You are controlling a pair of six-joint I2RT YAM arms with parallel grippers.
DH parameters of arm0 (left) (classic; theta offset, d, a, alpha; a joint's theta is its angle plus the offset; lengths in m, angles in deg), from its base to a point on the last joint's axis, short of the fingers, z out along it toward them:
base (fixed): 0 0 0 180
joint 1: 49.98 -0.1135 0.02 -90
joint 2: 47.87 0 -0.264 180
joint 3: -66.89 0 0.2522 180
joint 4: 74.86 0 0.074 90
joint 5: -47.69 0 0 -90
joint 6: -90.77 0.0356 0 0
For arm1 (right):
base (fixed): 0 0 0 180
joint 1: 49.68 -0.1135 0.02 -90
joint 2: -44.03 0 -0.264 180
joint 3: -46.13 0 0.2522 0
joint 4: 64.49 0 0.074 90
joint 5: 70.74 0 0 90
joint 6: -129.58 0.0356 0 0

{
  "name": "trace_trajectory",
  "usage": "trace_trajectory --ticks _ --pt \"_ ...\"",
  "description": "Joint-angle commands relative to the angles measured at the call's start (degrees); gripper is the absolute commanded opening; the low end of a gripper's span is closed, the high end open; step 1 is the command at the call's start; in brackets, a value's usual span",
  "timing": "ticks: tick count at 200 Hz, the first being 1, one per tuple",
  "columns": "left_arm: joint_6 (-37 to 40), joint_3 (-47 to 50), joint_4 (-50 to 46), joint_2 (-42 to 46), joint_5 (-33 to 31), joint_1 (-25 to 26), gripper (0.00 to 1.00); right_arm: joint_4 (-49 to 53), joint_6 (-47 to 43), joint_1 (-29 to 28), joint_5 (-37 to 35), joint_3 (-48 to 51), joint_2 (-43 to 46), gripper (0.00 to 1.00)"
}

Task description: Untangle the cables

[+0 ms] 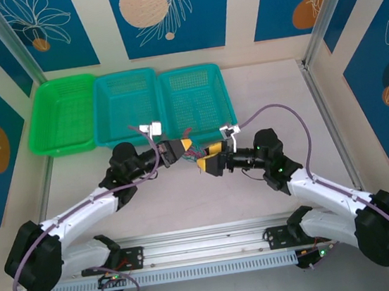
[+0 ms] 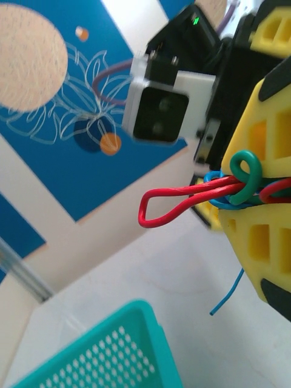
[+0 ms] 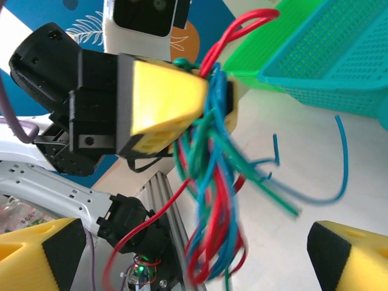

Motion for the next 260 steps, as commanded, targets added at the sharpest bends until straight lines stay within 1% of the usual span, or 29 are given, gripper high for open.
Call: trace_trajectory --ticks 1,9,17,31,43,44,45,49,55,59,66,72,78,83,95,105,114,122,131,147,161,180,215,220,224,229,235,242,260 --pt "0.4 -3.3 3.5 0.0 3.7 2.1 0.00 -3.6 -0.5 0.3 4.7 -4.0 -2.0 0.89" --pt "0.6 -3.6 3.4 -0.1 3.7 2.5 0.00 -4.0 -0.7 0.3 5.5 -4.7 -2.5 0.73" --pt "0.6 -3.8 3.7 -0.3 3.7 2.8 0.00 -4.5 -0.8 0.3 5.8 -5.0 -2.8 0.61" --pt "0.7 -4.1 4.3 -0.3 3.7 3.0 0.00 -4.8 -1.5 0.3 5.6 -5.0 -2.7 0.36" --pt "1.3 -4.3 3.7 0.0 3.5 3.1 0.00 -4.3 -2.8 0.6 5.7 -4.9 -2.1 0.13" --pt "1.4 -4.3 3.6 0.1 3.5 3.2 0.00 -3.9 -3.0 0.6 5.6 -4.9 -1.9 0.08" --pt "1.5 -4.3 3.4 0.1 3.5 3.2 0.00 -3.9 -3.0 0.6 5.6 -4.9 -1.9 0.08" --pt "2.0 -4.5 2.7 0.3 3.4 3.2 0.00 -3.0 -3.9 0.5 5.2 -5.0 -1.6 0.00" --pt "3.2 -4.8 0.7 1.0 3.2 3.1 0.00 -0.9 -5.5 0.6 4.1 -5.2 -1.1 0.00" --pt "4.6 -5.2 -1.4 1.6 2.9 3.2 0.06 0.7 -6.6 0.6 3.3 -5.5 -0.7 0.00" --pt "7.6 -6.2 -6.9 3.2 2.0 3.1 0.22 4.1 -9.4 0.5 1.7 -5.9 0.1 0.00" --pt "11.3 -7.3 -13.4 5.0 0.3 3.2 0.40 7.1 -12.3 0.4 0.4 -6.3 0.5 0.00" --pt "15.1 -8.8 -20.8 7.1 -2.2 3.2 0.56 10.2 -15.7 0.1 -1.5 -6.7 0.9 0.00" --pt "18.2 -10.0 -26.8 9.0 -5.5 3.1 0.64 13.3 -19.3 -0.6 -4.3 -7.1 1.2 0.00" --pt "22.9 -12.4 -38.4 13.1 -15.1 3.1 0.73 20.4 -29.1 -4.0 -14.0 -8.2 1.3 0.00" --pt "24.4 -14.2 -46.1 15.4 -23.3 3.0 0.74 23.9 -37.3 -8.2 -25.1 -8.6 0.5 0.00" --pt "25.2 -15.9 -51.4 16.4 -28.2 2.9 0.73 24.3 -43.0 -12.4 -34.6 -8.3 -0.9 0.00" --pt "25.6 -17.2 -54.2 16.6 -29.3 2.8 0.72 23.9 -46.0 -14.6 -40.4 -8.4 -2.3 0.00" --pt "25.5 -17.8 -55.3 16.2 -28.5 2.8 0.71 24.0 -47.9 -16.3 -43.8 -9.1 -4.1 0.00" --pt "24.1 -17.3 -53.6 14.2 -24.2 2.8 0.71 23.5 -49.9 -18.4 -47.2 -10.4 -6.5 0.00" --pt "22.6 -17.0 -52.5 11.5 -21.6 2.9 0.71 22.4 -50.2 -19.7 -47.4 -11.0 -7.5 0.00" --pt "20.6 -16.4 -51.3 7.7 -19.7 2.8 0.69 22.4 -49.5 -20.3 -44.3 -11.6 -7.8 0.00" --pt "16.7 -14.7 -42.8 0.3 -8.8 2.9 0.65 22.0 -47.1 -20.6 -38.9 -11.5 -6.9 0.00" --pt "15.9 -14.4 -41.6 -0.2 -8.2 2.8 0.60 21.2 -47.0 -20.6 -38.2 -10.9 -6.4 0.00" --pt "15.5 -14.1 -40.8 -0.7 -8.1 2.8 0.52 20.5 -46.8 -20.6 -37.9 -10.6 -6.1 0.00" --pt "14.9 -13.8 -40.0 -1.0 -8.3 2.8 0.39 19.8 -46.7 -20.6 -37.8 -10.1 -5.6 0.00" --pt "14.6 -13.7 -39.8 -1.2 -8.8 2.8 0.19 19.2 -46.4 -20.4 -37.8 -9.6 -5.3 0.00" --pt "14.4 -13.5 -40.1 -1.2 -9.9 2.8 0.01 19.1 -46.2 -20.0 -38.0 -9.4 -5.0 0.00" --pt "13.7 -11.9 -41.0 0.7 -14.4 2.1 0.00 20.6 -45.0 -18.8 -41.2 -9.1 -4.8 0.00"
